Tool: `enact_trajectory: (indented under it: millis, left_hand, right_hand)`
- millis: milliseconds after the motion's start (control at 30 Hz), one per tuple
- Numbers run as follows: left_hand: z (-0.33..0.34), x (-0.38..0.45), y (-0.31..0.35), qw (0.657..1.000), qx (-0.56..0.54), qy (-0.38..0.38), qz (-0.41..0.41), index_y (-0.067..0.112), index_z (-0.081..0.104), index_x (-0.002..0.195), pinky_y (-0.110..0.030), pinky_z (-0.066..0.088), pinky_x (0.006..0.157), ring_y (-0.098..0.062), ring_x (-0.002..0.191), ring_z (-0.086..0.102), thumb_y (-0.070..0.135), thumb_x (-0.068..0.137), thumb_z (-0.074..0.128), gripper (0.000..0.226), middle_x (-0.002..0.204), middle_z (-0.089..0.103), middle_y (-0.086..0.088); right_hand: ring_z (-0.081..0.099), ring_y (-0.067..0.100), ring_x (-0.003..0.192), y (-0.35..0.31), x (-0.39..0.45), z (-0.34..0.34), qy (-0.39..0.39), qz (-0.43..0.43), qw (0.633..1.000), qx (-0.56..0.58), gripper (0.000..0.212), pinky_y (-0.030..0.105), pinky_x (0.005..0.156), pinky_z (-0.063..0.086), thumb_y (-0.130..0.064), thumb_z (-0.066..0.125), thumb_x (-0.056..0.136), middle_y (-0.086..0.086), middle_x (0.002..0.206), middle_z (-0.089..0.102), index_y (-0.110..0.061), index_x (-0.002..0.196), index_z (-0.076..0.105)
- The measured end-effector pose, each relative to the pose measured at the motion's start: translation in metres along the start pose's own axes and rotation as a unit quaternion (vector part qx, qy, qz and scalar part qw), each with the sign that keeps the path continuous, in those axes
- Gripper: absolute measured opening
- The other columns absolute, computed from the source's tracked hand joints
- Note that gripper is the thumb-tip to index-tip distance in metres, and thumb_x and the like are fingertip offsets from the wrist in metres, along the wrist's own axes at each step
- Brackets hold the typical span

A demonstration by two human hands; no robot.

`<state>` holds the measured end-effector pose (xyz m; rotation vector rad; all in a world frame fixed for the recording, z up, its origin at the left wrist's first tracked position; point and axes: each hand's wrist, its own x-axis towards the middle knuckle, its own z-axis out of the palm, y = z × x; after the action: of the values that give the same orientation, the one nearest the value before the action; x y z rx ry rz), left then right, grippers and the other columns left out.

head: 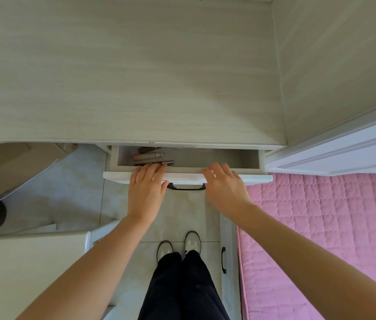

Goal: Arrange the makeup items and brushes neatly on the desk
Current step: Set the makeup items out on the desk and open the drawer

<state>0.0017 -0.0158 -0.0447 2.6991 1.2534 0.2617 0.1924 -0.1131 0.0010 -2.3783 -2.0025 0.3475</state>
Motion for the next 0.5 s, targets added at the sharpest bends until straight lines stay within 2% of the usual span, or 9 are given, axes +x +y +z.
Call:
enact_trajectory:
  millis: [100, 200, 333, 500]
  left_hand:
    - [-0.001, -0.005, -0.001, 1.0, -0.001, -0.01, 0.003, 0.013, 0.06, 0.126, -0.045, 0.042, 0.1, -0.028, 0.108, 0.057, 0.022, 0.084, 0.07, 0.044, 0.116, 0.062, -0.007]
    - [-0.003, -0.01, -0.001, 1.0, -0.006, -0.01, 0.002, 0.013, 0.061, 0.125, -0.044, 0.044, 0.096, -0.028, 0.105, 0.059, 0.019, 0.082, 0.073, 0.045, 0.114, 0.064, -0.006]
    - [-0.007, -0.018, 0.001, 1.0, -0.011, -0.012, 0.003, 0.013, 0.064, 0.122, -0.044, 0.046, 0.091, -0.029, 0.102, 0.06, 0.018, 0.079, 0.076, 0.045, 0.111, 0.065, -0.006]
    - [-0.012, -0.034, 0.005, 0.999, -0.022, -0.031, 0.002, 0.013, 0.064, 0.122, -0.045, 0.047, 0.09, -0.03, 0.101, 0.059, 0.016, 0.079, 0.076, 0.044, 0.111, 0.064, -0.006]
  right_hand:
    - [0.056, 0.03, 0.099, 0.012, -0.003, 0.005, -0.027, 0.02, 0.999, -0.008, 0.037, 0.041, 0.085, 0.049, -0.013, 0.063, 0.082, 0.009, 0.115, 0.06, -0.011, 0.119, 0.06]
    - [0.049, 0.03, 0.118, 0.017, -0.008, 0.013, -0.081, 0.034, 0.996, -0.016, 0.048, 0.044, 0.104, 0.035, -0.019, 0.054, 0.089, 0.006, 0.13, 0.053, -0.015, 0.136, 0.046]
    - [0.049, 0.031, 0.121, 0.018, -0.022, 0.016, -0.077, 0.039, 0.996, -0.014, 0.06, 0.045, 0.108, 0.032, -0.003, 0.053, 0.084, 0.008, 0.131, 0.054, -0.016, 0.141, 0.041]
    - [0.047, 0.031, 0.121, 0.012, -0.036, 0.016, -0.088, 0.036, 0.995, -0.006, 0.06, 0.044, 0.108, 0.029, 0.0, 0.048, 0.085, 0.008, 0.133, 0.051, -0.017, 0.143, 0.038]
